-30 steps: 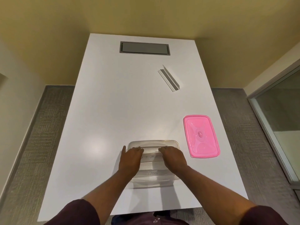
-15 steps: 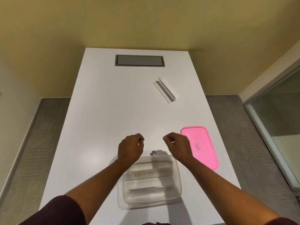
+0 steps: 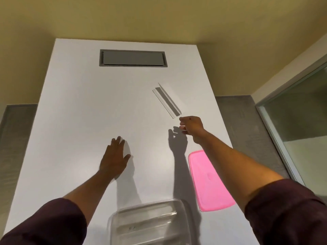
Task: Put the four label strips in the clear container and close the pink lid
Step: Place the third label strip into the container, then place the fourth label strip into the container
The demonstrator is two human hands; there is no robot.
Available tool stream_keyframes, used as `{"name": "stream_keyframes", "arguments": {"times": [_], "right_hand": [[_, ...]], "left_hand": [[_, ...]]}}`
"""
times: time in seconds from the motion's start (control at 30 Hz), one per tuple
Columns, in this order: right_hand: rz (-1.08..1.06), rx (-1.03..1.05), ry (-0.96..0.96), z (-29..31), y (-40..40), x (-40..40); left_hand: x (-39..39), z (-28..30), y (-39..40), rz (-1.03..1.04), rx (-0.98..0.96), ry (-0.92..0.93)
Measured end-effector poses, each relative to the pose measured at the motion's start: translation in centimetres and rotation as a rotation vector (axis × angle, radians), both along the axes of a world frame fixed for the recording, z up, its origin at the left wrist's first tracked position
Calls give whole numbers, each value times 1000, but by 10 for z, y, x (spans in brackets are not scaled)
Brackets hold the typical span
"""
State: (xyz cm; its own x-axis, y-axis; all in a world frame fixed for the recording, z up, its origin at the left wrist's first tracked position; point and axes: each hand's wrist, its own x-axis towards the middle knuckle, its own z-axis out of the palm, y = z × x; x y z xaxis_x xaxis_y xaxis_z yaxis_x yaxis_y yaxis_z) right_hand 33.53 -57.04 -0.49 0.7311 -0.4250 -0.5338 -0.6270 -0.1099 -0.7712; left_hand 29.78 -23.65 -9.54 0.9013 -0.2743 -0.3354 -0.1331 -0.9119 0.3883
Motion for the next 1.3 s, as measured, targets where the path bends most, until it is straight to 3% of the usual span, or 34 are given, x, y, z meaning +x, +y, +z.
{"name": "stream_keyframes", "arguments": {"times": [0.2, 0.37, 0.47, 0.73, 1.0, 1.17, 1.3], "right_hand": [[-147, -16, 74, -30, -7, 66], [-521, 369, 129, -48, -3, 95], [-617, 491, 133, -54, -3, 102], [-738, 497, 13, -50, 6, 86], [-667, 459, -212, -30, 45, -8], [-385, 303, -265, -14, 57, -75], [-112, 251, -323, 10, 60, -120]], "left_hand": [[8, -32, 0, -60, -2, -73], [9, -48, 4, -98, 48, -82], [9, -52, 4, -108, 45, -79], [12, -41, 6, -96, 33, 5], [12, 5, -12, 111, -215, 266], [-8, 57, -30, 253, -516, 84], [-24, 102, -27, 288, -583, -139]]}}
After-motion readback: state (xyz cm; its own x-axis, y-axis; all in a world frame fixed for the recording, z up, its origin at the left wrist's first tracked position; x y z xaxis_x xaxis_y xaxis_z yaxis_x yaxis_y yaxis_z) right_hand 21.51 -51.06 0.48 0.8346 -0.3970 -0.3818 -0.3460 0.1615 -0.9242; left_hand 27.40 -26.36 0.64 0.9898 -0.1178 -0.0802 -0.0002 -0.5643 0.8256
